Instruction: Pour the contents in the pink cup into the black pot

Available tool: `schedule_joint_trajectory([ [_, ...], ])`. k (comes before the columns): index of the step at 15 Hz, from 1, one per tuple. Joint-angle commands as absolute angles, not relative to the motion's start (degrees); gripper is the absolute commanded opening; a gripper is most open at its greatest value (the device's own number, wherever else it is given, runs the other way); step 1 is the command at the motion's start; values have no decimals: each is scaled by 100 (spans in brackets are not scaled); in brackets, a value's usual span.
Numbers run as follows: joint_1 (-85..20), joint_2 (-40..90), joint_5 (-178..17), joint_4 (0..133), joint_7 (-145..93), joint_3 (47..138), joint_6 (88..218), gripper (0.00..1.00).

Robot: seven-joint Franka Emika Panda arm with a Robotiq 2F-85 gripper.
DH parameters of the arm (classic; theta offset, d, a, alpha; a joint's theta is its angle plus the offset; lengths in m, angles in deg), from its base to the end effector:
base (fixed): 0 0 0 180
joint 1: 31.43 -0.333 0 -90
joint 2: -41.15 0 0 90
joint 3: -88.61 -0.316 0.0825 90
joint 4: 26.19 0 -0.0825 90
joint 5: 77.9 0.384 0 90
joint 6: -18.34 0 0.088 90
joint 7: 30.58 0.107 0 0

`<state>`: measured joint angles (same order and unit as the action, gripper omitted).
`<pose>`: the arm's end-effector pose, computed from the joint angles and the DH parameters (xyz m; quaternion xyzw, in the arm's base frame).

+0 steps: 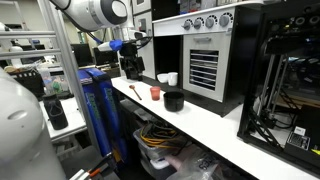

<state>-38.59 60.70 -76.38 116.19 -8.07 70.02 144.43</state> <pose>0.3909 0.1903 0.4100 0.9988 0.0130 0.0359 0.0307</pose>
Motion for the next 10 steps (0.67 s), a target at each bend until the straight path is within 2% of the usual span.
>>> schedule_joint_trajectory([
  [1, -3955, 6061, -7678, 11613, -779, 7097, 14433, 100],
  [10, -3910, 5271, -8390, 10875, -2165, 7413, 14843, 100],
])
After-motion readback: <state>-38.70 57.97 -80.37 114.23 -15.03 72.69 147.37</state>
